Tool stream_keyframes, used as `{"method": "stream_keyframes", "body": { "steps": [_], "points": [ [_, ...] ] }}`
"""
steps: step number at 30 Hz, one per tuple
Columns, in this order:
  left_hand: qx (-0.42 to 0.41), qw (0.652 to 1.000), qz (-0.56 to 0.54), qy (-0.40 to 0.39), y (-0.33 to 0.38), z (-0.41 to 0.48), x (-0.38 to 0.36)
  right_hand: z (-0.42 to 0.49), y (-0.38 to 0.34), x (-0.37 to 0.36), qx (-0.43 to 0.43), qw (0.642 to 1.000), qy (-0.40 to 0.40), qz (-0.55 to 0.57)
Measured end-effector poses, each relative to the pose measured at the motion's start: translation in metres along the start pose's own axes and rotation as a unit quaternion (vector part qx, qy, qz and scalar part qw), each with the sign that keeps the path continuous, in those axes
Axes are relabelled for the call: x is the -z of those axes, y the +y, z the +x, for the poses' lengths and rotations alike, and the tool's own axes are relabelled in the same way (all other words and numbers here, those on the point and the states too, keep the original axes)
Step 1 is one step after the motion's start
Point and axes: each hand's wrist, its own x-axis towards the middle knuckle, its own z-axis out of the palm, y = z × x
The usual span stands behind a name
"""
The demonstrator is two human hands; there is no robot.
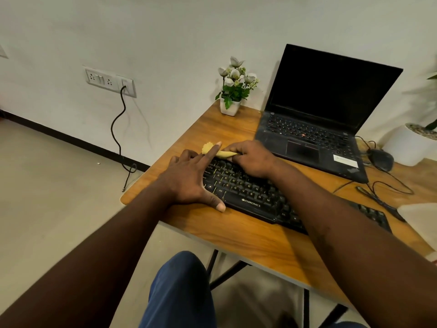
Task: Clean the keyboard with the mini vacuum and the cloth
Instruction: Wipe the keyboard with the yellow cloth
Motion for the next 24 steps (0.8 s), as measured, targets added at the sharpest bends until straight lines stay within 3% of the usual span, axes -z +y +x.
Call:
{"method": "stream_keyframes", "body": {
  "steps": [12,16,18,20,24],
  "points": [
    [0.000,1.000,-0.006,0.005,0.002,-0.002,0.000,-0.086,0.066,0.040,-0.080,0.995,0.013,-0.062],
    [0.001,1.000,-0.004,0.001,0.002,-0.002,0.001,-0.086,0.054,0.050,-0.116,0.978,0.014,-0.175],
    [-0.001,1.000,-0.008,0.000,0.001,-0.002,0.001,-0.083,0.035,0.042,-0.103,0.975,0.039,-0.194],
    [-0.005,1.000,-0.007,0.002,0.000,-0.001,-0.001,-0.082,0.008,0.021,-0.052,0.987,0.049,-0.145],
    [-0.007,1.000,-0.006,-0.001,-0.004,0.000,-0.003,-0.080,-0.035,-0.032,0.051,0.988,0.012,-0.144]
  ]
}}
